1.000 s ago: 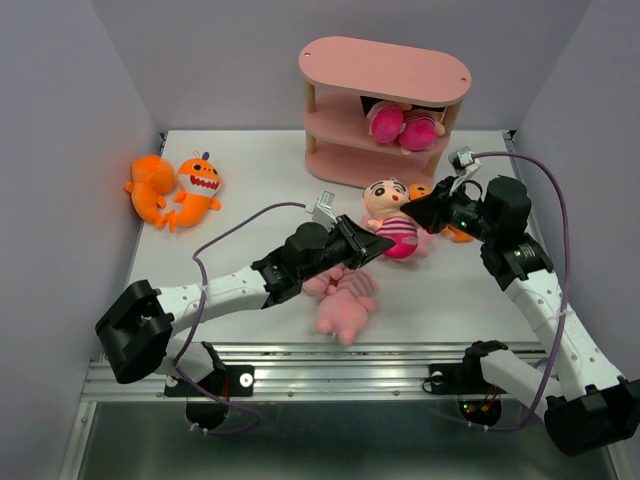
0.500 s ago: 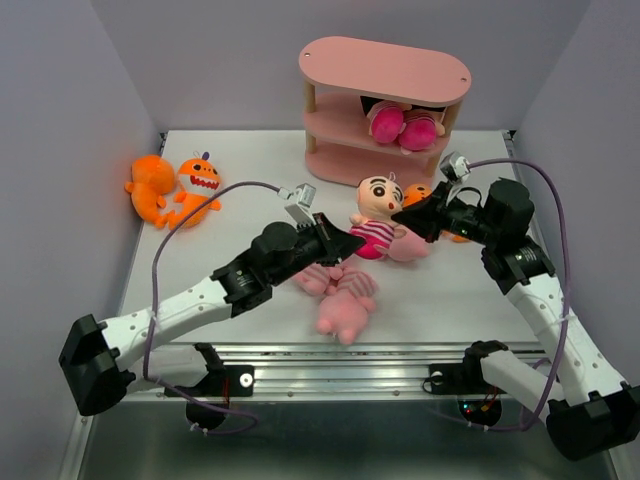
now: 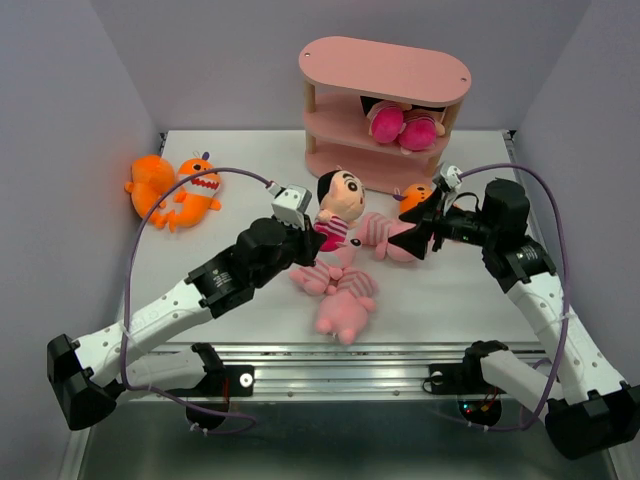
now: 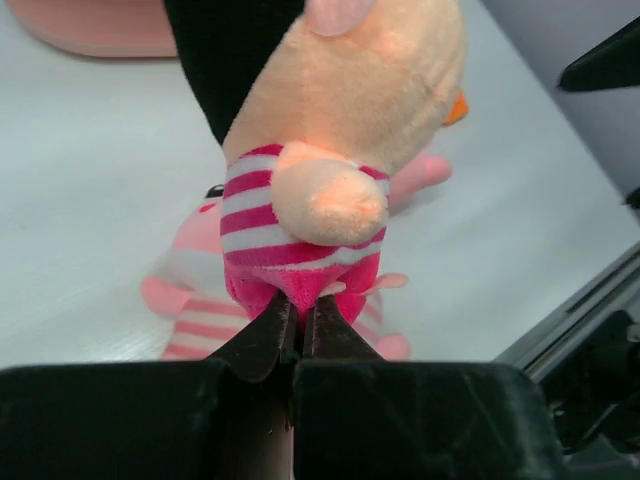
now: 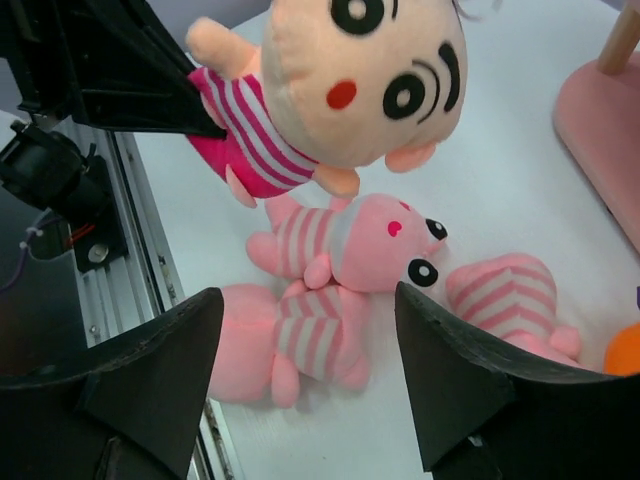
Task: Place and organize the stuffed toys onto the shelf
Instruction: Pass the stuffed toy from the right arm to the left, then place the stuffed toy onto shelf
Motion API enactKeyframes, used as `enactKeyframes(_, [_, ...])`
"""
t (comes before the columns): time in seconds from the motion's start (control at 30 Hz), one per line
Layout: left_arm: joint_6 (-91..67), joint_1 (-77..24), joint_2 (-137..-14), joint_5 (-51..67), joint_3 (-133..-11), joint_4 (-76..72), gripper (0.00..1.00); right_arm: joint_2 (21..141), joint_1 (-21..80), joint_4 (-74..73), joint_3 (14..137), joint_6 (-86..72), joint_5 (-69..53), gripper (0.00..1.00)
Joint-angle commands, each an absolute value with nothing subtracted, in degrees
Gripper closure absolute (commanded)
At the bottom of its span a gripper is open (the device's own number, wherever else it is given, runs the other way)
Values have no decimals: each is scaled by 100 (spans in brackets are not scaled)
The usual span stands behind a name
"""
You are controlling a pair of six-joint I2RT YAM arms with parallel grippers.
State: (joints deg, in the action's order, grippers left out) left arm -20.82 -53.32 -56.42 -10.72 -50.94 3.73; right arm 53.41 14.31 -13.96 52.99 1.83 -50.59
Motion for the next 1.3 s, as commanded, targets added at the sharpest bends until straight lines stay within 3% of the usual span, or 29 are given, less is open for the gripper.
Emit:
enactKeyframes(0.0, [-1196,-5335,-5739,-1591,-5388,1195,100,5396,1424,-2529,6160,1369,-5142,23])
enactKeyframes(0.2, [-888,-5361,-5704,-757,-5230,1187,100,5712,1424,-3550,6556,2434,-5616,8])
enactKeyframes(0.5, [-852,-5774,-6126,-44,-5651,993,100,6328,1424,-3516,6724,2646,-5827,6])
enactKeyframes(0.7, [-932,-5818,-6267,-666,-5897,1055,100,6127,1424,-3244,6811,2418,-4986,5])
enactKeyframes(0.9, [-897,-4862,-6450,-449,-6161,1020,100,5994,1424,-3226,6698,2022,-3868,3])
enactKeyframes(1.27, [-1046,-3859,-7987,-413,-8030,1265,100,5827,792,-3068,5389,2180,-4358,0])
